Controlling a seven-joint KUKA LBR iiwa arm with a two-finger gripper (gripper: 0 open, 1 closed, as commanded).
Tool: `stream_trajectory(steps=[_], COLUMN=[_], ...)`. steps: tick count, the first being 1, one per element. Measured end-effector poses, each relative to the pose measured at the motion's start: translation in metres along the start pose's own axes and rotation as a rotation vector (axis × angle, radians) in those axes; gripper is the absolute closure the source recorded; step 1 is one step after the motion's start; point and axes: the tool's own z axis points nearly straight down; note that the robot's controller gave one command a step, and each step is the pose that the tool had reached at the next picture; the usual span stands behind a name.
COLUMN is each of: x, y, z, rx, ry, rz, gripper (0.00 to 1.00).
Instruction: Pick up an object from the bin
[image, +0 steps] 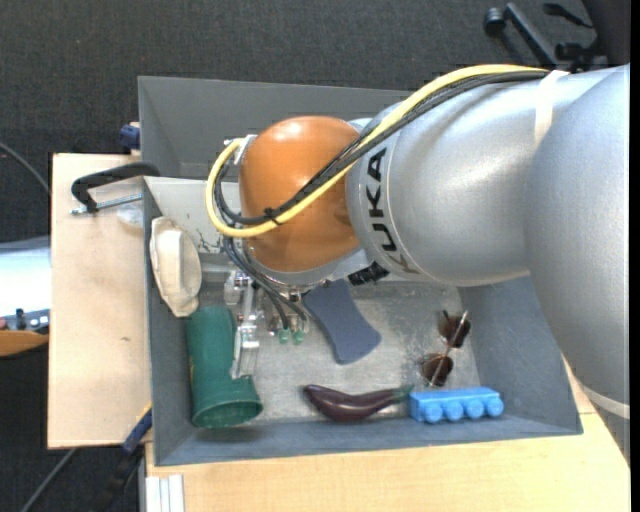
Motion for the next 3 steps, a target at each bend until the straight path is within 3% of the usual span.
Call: stream_trajectory(steps=[1, 2, 3], x=[-0.002, -0.011, -0.016], y=[-0.001, -0.005, -0.004], z=[-0.005, 0.052, 0.076], rx=[-0.002, -0.002, 0.004], ry=[-0.008, -0.010, -0.010], rz=[0.004, -0.353, -0.529], gripper=[0.00, 0.00, 0.00])
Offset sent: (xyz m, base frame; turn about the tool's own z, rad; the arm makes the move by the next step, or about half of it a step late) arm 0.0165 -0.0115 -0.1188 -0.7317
